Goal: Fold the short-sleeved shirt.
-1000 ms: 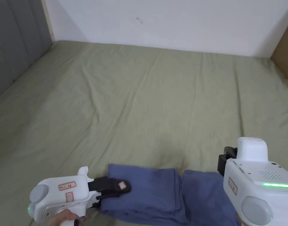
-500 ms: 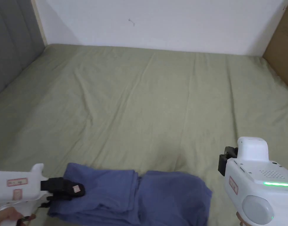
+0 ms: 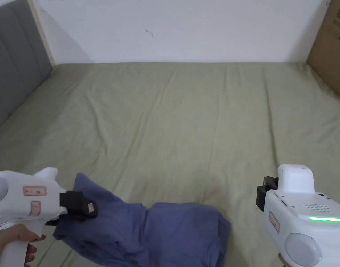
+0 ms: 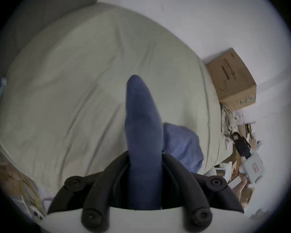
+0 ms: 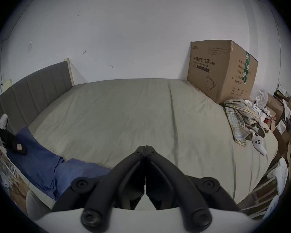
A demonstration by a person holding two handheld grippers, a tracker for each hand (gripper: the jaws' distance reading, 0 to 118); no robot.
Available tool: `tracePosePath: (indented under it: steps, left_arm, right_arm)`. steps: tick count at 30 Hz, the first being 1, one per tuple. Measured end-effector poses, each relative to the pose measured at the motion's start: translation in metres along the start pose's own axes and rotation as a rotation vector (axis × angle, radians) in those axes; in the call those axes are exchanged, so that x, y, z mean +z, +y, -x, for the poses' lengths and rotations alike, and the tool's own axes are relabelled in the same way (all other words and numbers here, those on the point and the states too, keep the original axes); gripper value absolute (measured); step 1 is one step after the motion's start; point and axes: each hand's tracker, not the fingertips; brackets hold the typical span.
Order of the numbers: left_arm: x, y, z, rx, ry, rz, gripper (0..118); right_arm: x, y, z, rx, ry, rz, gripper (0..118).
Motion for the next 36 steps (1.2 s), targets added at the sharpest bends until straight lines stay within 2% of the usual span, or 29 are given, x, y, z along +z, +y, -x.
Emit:
tracePosePath:
  steps: [2, 7, 9, 11, 12, 15, 16, 17, 18, 21, 23, 24, 26, 28, 31, 36]
  left_arm:
    - [0.003, -0.001, -0.037, -0.090, -0.032, -0.008, 15]
    - [-0.022, -0.007, -0.112, -0.165, -0.154, 0.044, 15]
    - [-0.047, -0.011, -0.135, -0.195, -0.161, 0.064, 15]
    - [-0.071, -0.022, -0.155, -0.258, -0.146, 0.082, 21]
    - [-0.086, -0.025, -0.162, -0.309, -0.138, 0.115, 31]
    - [-0.112, -0.044, -0.182, -0.371, -0.158, 0.184, 51]
    - [-0.118, -0.049, -0.186, -0.378, -0.189, 0.211, 83]
    - [-0.121, -0.051, -0.189, -0.386, -0.202, 0.237, 102]
    - [-0.121, -0.053, -0.191, -0.376, -0.200, 0.228, 110]
    - [-0.115, -0.049, -0.186, -0.363, -0.204, 0.194, 110]
    - [-0.108, -0.040, -0.174, -0.320, -0.177, 0.155, 106]
    - [-0.104, -0.038, -0.166, -0.279, -0.177, 0.123, 97]
    - [-0.102, -0.032, -0.147, -0.206, -0.158, 0.103, 52]
    - [-0.107, -0.033, -0.132, -0.193, -0.100, 0.103, 7]
    - [-0.126, -0.044, -0.121, -0.226, 0.023, 0.129, 6]
    - [-0.151, -0.063, -0.131, -0.207, 0.008, 0.157, 5]
  right_arm:
    - [0.002, 0.000, -0.009, -0.025, 0.003, 0.000, 1]
    - [0.006, -0.004, -0.033, -0.074, -0.019, -0.002, 1]
    - [0.008, -0.007, -0.043, -0.095, -0.034, 0.001, 1]
    - [0.009, -0.010, -0.055, -0.132, -0.037, 0.008, 1]
    - [0.011, -0.012, -0.061, -0.154, -0.032, 0.011, 1]
    - [0.013, -0.017, -0.074, -0.166, -0.062, 0.019, 1]
    - [0.014, -0.018, -0.078, -0.169, -0.074, 0.021, 1]
    - [0.014, -0.019, -0.082, -0.177, -0.081, 0.022, 1]
    - [0.014, -0.020, -0.086, -0.191, -0.084, 0.025, 1]
    - [0.014, -0.023, -0.092, -0.228, -0.078, 0.025, 1]
    - [0.013, -0.024, -0.092, -0.229, -0.078, 0.029, 1]
    - [0.013, -0.025, -0.091, -0.226, -0.076, 0.030, 1]
    - [0.011, -0.027, -0.088, -0.219, -0.068, 0.033, 1]
    - [0.009, -0.029, -0.085, -0.213, -0.057, 0.039, 1]
    - [0.007, -0.031, -0.081, -0.208, -0.041, 0.047, 1]
    - [0.005, -0.034, -0.079, -0.201, -0.029, 0.065, 1]
